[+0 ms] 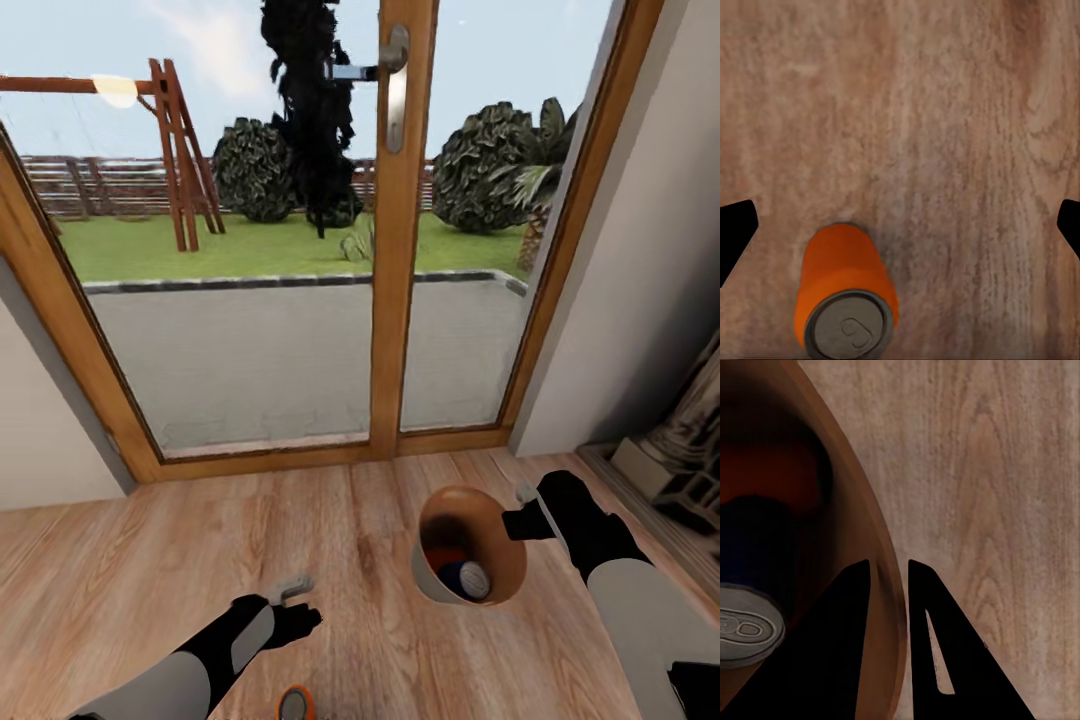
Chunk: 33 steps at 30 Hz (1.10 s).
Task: Put the three can of soda from the living room inside the tash can in the kitchen.
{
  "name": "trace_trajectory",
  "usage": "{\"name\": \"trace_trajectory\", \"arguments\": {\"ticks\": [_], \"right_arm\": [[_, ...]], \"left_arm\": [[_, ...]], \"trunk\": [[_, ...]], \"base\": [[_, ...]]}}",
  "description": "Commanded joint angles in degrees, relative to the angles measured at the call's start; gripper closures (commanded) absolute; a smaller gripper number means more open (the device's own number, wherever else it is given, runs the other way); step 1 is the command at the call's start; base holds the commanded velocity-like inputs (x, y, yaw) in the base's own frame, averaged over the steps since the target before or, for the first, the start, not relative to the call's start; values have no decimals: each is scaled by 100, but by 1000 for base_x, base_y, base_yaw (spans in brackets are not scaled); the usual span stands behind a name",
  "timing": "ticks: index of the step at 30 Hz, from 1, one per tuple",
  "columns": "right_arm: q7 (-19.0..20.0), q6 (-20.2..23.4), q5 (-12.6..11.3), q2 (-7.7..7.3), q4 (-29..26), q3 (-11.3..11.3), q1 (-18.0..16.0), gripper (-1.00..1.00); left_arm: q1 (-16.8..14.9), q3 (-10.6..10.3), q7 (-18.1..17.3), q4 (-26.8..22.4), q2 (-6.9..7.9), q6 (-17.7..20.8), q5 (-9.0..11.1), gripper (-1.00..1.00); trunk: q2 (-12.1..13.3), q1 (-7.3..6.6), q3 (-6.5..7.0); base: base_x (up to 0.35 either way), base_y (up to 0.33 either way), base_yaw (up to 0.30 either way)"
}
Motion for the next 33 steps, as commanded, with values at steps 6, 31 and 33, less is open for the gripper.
{"name": "trace_trajectory", "arguments": {"ticks": [6,31,33], "right_arm": [[13,9,-80,0,-2,-2,-3,100],[13,9,-81,0,5,-9,-3,100],[13,9,-81,0,5,-10,-3,100]], "left_arm": [[7,21,251,212,-6,-4,20,-100],[9,-11,296,343,-50,7,-4,-100],[9,-13,296,343,-50,8,-7,-100]], "trunk": [[-1,-1,-7],[-1,-1,-18],[-1,-1,-18]], "base": [[0,0,41],[0,0,63],[0,0,0]]}}
